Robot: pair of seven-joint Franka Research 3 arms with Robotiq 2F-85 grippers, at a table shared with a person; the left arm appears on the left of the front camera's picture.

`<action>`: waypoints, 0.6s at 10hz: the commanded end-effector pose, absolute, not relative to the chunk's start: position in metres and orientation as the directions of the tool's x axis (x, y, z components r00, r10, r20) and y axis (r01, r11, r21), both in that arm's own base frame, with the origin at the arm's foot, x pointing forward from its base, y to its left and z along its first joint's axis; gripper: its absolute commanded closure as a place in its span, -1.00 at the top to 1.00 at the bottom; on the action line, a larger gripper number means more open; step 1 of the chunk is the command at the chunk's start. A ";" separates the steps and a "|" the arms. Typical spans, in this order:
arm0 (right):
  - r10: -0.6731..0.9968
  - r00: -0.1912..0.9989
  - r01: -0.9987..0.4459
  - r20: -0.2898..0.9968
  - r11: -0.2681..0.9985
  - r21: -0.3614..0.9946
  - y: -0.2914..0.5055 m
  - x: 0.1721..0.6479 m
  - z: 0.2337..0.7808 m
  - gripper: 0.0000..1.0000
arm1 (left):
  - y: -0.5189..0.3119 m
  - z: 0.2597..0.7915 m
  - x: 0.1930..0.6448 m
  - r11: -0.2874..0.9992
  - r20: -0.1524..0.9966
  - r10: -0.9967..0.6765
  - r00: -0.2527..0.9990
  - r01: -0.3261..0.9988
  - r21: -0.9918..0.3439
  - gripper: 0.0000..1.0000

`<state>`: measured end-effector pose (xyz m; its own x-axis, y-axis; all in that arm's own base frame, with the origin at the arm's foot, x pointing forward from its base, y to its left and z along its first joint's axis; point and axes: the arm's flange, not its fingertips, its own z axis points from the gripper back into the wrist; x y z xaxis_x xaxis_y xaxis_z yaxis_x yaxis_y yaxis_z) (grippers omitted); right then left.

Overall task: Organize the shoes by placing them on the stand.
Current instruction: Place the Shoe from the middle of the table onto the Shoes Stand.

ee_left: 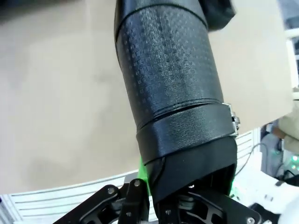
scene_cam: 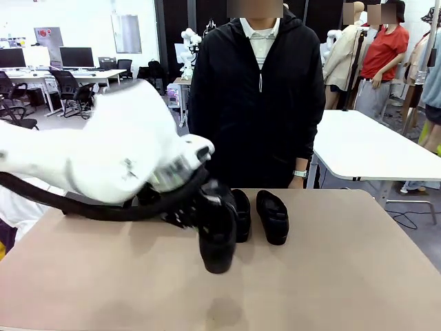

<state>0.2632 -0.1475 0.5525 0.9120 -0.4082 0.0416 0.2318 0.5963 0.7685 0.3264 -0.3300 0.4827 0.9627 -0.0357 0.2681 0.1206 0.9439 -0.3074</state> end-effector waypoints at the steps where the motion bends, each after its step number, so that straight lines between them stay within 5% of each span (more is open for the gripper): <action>1: -0.399 0.915 0.205 0.059 0.586 0.784 -0.148 0.264 0.554 1.00 | -0.259 0.512 0.304 0.945 0.359 0.000 0.933 0.117 -0.305 -1.00; 3: -0.399 0.915 0.205 0.059 0.586 0.784 -0.148 0.264 0.554 1.00 | -0.210 0.518 0.296 0.939 0.391 -0.023 0.920 0.154 -0.306 -1.00; 6: -0.399 0.915 0.205 0.059 0.586 0.784 -0.148 0.264 0.554 1.00 | -0.266 0.522 0.308 0.944 0.345 -0.010 0.939 0.123 -0.305 -1.00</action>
<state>0.2630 -0.1476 0.5525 0.9119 -0.4083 0.0413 0.2321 0.5961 0.7686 0.2993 -0.2521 0.5162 0.9380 -0.0280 0.3454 0.1324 0.9501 -0.2824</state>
